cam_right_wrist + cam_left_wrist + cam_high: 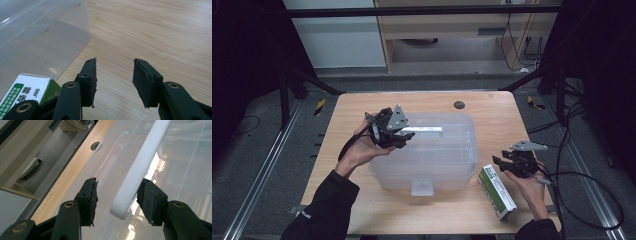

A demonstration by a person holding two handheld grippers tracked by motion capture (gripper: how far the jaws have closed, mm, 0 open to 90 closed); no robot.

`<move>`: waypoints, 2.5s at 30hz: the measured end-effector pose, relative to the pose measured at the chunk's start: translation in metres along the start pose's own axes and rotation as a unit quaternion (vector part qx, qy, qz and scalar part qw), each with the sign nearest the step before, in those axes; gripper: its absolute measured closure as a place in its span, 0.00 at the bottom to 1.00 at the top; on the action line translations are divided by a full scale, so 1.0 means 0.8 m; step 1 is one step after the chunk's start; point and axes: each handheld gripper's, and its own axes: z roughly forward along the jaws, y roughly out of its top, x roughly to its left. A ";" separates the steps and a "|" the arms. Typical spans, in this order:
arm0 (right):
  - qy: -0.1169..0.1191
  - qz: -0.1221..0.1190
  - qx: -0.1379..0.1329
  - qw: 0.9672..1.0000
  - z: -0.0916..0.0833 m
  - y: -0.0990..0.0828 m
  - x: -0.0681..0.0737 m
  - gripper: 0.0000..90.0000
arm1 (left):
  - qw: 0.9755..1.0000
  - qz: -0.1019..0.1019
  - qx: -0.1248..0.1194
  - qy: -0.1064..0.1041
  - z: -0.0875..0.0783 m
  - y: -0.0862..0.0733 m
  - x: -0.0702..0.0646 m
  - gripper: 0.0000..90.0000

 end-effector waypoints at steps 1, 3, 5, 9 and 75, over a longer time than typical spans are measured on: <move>0.000 0.000 0.000 1.000 0.000 0.000 0.000 0.60 | 1.000 0.003 0.002 0.001 0.001 0.001 -0.001 0.57; 0.000 -0.001 0.000 1.000 0.000 0.000 0.000 0.60 | 1.000 0.008 0.006 0.003 0.003 0.003 -0.003 0.59; -0.001 -0.002 -0.001 1.000 0.000 0.000 0.000 0.61 | 1.000 0.017 0.013 0.006 0.006 0.007 -0.005 0.62; 0.000 -0.001 0.002 1.000 0.000 0.000 0.000 0.61 | 0.999 0.031 0.022 0.011 0.010 0.009 -0.008 0.67; 0.109 -0.026 -0.044 0.993 -0.053 0.041 0.037 1.00 | 0.994 0.062 0.046 0.079 0.009 0.035 0.010 0.72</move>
